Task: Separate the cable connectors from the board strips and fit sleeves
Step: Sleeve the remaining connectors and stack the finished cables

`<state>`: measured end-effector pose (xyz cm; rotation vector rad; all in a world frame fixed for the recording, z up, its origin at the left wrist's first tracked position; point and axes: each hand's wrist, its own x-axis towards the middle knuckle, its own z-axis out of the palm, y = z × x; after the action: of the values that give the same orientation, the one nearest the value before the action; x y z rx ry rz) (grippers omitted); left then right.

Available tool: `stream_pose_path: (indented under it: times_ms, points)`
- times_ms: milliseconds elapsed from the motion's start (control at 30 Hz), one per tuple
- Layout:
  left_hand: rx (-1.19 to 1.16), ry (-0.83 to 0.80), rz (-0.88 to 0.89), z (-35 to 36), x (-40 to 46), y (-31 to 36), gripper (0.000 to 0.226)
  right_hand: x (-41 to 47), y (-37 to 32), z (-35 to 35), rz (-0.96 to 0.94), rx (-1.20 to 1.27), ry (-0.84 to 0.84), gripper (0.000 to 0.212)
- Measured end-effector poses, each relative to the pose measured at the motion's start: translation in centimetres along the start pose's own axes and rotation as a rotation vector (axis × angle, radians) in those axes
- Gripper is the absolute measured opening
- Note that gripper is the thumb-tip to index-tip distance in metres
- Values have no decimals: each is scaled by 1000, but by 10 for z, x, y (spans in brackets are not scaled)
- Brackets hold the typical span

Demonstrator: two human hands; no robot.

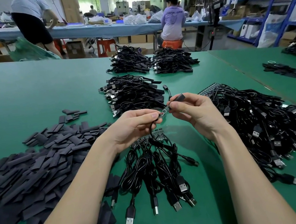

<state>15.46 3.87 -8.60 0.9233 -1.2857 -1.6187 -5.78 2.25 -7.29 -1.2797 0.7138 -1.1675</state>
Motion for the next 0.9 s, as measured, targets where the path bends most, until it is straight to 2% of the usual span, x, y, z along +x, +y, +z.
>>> stream_pose_path:
  times_ms: [300,433,533,733,900]
  points:
    - [56,31,55,3,4,-2,13,2,14,5,63,49,-8,22]
    - [357,132,214,5,6,2,7,5,18,3,56,139,104,15]
    - [491,185,321,9,8,3,13,5,18,-2,82,221,164,19]
    - [574,219,463,18,10,0,10,7,22,1,109,262,173,19]
    - [532,243,494,18,11,-2,10,5,25,9,113,270,146,22]
